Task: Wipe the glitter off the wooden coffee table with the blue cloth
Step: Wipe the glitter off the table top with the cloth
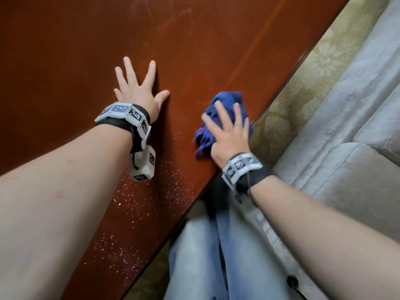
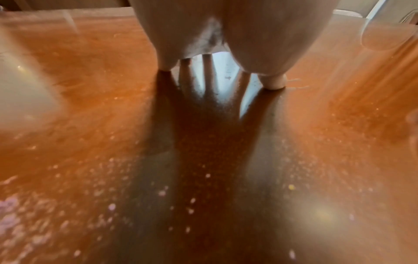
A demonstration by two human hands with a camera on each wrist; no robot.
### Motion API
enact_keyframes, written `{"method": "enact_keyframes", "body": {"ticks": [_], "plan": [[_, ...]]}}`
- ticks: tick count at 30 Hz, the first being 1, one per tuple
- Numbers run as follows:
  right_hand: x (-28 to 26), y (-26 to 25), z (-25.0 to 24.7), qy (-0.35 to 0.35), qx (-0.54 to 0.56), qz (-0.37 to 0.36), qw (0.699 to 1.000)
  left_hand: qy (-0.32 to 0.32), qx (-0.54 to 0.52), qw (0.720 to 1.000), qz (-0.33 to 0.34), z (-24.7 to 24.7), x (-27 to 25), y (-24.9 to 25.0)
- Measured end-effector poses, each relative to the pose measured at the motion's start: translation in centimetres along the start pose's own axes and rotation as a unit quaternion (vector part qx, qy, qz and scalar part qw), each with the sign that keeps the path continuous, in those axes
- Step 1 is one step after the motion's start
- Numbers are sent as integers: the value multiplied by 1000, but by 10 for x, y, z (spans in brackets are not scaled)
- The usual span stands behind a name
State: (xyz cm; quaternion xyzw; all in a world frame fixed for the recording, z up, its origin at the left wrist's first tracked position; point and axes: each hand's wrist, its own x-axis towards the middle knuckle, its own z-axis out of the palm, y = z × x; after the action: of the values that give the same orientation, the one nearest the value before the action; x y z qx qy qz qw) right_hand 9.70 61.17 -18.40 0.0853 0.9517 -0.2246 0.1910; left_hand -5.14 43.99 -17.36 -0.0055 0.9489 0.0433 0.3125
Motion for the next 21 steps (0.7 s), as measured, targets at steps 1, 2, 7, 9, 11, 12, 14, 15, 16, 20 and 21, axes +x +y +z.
{"method": "enact_keyframes", "body": {"ticks": [1,2,7,9,11,12,14,15,16,20,21], "plan": [[13,8,-10,9,5,23,1000,0,-4,1000,-5,1,-2,-2],[25,11,-19,10,5,39,999,1,-8,1000,-5,2,-4,-4],[56,-22,-19,41,-3,103,994,0,-30,999,22,0,-3,-13],[42,-54,4,37,-1,57,998,3,-22,999,40,-1,-3,-23],[18,-80,26,-3,-3,-3,1000,5,-14,999,46,-1,-4,-32],[5,-89,35,-29,-8,-15,999,3,-10,999,43,-2,-6,-40],[-13,-85,42,-56,-21,-20,998,-1,-5,999,44,-4,-6,-54],[-18,-75,39,-62,-26,-14,998,-3,-3,999,49,-4,-6,-59],[-21,-62,33,-60,-30,4,998,-4,-1,999,51,-5,-6,-64],[-4,-28,2,-13,-22,128,991,-9,-2,999,34,-8,-6,-84],[5,-29,-1,4,-18,147,989,-8,2,999,33,-8,-6,-90]]}}
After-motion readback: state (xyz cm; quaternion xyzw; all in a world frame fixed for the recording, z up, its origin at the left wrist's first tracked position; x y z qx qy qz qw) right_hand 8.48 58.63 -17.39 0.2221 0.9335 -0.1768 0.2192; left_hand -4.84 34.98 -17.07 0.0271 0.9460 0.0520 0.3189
